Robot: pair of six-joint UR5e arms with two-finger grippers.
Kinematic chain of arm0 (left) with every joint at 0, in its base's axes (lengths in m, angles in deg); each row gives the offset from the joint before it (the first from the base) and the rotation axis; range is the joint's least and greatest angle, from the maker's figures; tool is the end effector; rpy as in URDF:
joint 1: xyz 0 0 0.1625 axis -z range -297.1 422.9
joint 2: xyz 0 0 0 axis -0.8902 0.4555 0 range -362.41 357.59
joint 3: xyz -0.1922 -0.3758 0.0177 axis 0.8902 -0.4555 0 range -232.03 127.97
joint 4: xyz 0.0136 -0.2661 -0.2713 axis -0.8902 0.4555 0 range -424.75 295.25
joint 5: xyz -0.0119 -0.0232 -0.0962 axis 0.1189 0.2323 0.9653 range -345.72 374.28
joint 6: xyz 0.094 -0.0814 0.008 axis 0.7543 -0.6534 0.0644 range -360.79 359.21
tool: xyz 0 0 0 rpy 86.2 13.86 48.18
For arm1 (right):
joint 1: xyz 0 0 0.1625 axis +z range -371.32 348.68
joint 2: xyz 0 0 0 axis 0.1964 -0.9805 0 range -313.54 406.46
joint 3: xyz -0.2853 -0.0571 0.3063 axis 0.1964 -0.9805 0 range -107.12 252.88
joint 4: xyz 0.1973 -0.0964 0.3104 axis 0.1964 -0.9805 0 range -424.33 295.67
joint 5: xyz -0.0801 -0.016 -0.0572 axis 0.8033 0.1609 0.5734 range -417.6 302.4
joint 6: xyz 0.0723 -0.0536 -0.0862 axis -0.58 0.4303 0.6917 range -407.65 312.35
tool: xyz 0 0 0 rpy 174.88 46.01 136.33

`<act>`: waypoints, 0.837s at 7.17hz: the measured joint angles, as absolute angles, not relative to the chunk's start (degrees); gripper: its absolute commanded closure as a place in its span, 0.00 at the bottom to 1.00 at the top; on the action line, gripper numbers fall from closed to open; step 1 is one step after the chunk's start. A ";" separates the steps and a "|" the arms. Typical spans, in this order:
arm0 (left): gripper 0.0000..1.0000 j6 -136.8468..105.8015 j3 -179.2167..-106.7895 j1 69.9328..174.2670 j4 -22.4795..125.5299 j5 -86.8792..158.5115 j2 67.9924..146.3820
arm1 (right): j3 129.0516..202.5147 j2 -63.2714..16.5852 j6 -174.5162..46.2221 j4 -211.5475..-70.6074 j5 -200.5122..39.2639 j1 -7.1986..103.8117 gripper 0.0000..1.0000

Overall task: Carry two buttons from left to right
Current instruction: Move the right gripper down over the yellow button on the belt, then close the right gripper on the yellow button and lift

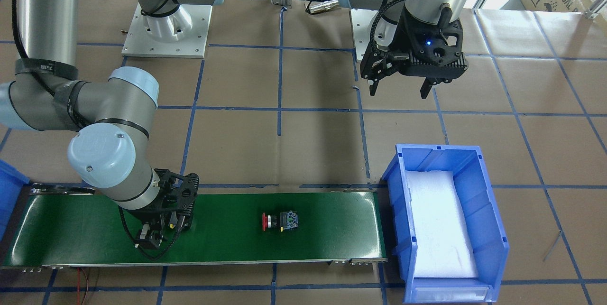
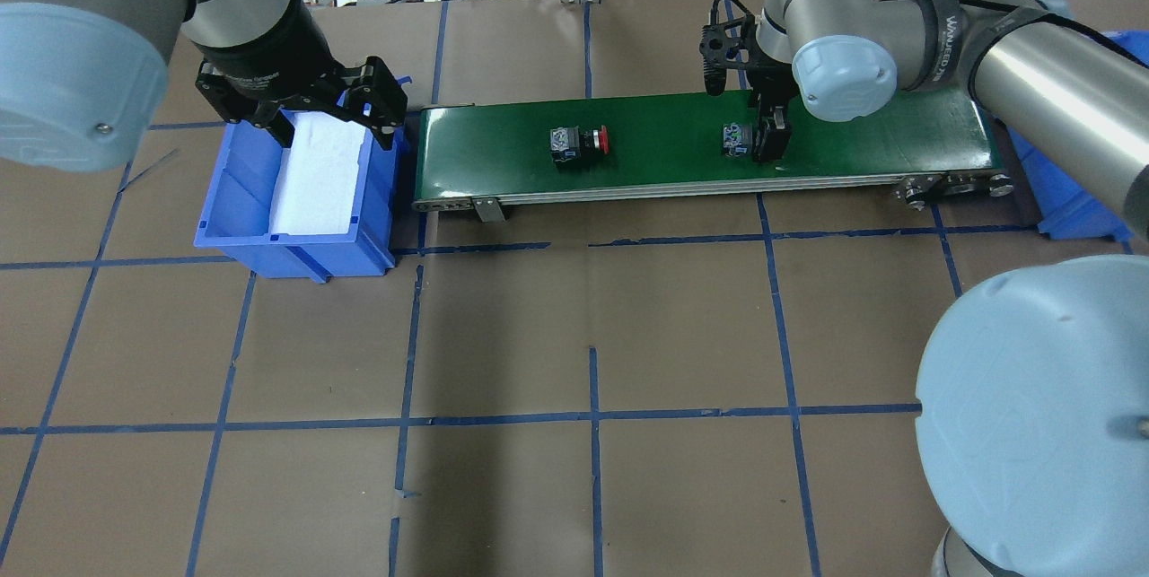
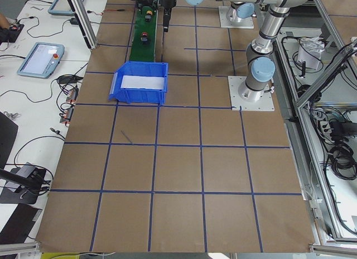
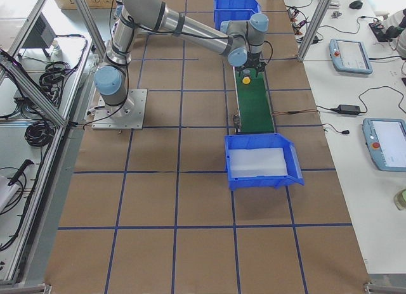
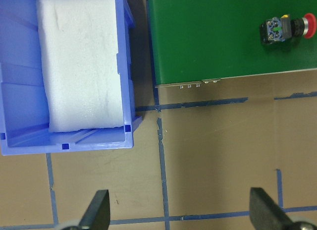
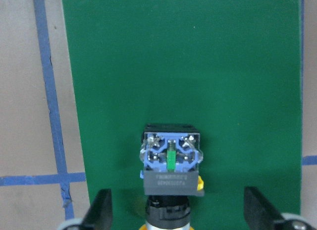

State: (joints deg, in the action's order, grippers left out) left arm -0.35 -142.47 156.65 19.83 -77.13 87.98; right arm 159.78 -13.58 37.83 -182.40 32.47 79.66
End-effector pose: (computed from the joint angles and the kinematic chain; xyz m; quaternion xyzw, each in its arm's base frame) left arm -0.1607 -0.4587 0.4636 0.0360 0.9985 -0.0404 0.0112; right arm 0.1439 -0.6285 0.2452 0.6849 -0.7286 0.0074 0.0076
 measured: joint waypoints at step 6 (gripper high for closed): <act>0.00 -0.35 -142.56 156.68 19.80 -77.13 88.03 | 159.87 -12.85 40.88 -182.55 33.00 79.64 0.72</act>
State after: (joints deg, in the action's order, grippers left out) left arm -0.35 -142.56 156.68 19.80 -77.13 88.03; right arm 159.87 -12.85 40.88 -182.55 33.00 79.64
